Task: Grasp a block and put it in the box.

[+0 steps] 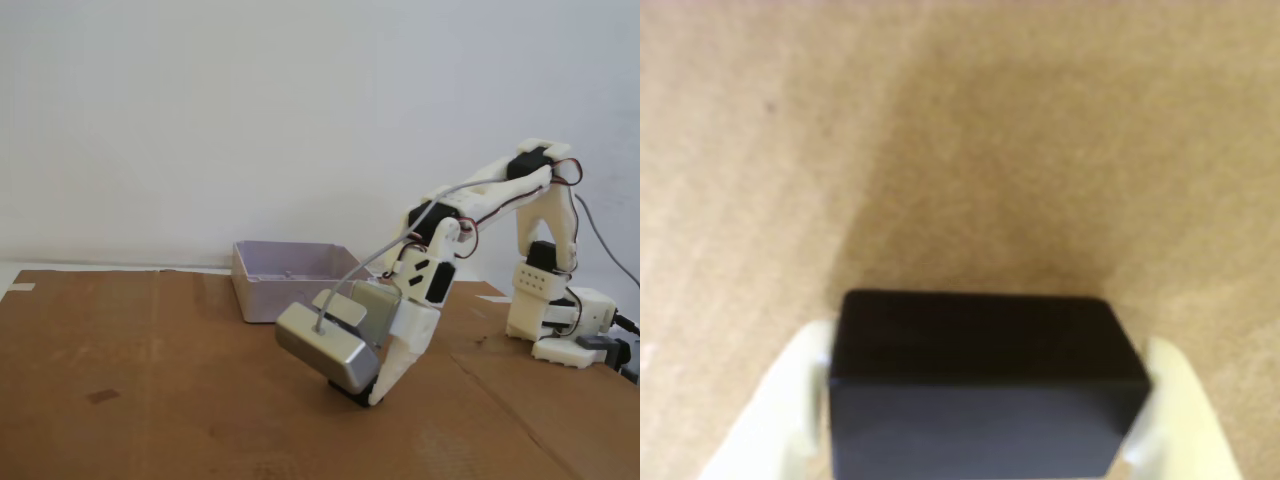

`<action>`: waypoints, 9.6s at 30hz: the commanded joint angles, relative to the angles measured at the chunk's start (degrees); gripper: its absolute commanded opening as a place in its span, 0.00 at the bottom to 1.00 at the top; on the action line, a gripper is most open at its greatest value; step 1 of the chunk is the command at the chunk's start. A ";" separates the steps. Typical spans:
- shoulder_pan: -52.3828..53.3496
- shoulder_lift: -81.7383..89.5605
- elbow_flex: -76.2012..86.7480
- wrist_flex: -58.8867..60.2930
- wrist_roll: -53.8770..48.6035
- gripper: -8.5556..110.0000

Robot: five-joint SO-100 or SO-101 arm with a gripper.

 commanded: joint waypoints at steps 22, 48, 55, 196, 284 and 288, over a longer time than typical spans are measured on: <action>2.11 4.22 -5.01 -0.26 0.35 0.07; 6.06 12.13 -6.94 -0.26 0.09 0.07; 8.17 14.68 -7.03 -0.35 0.00 0.07; 47.81 12.30 4.57 -9.76 -0.09 0.08; 42.89 13.27 -18.11 -9.76 0.35 0.44; 42.54 13.27 -21.18 -9.58 0.44 0.44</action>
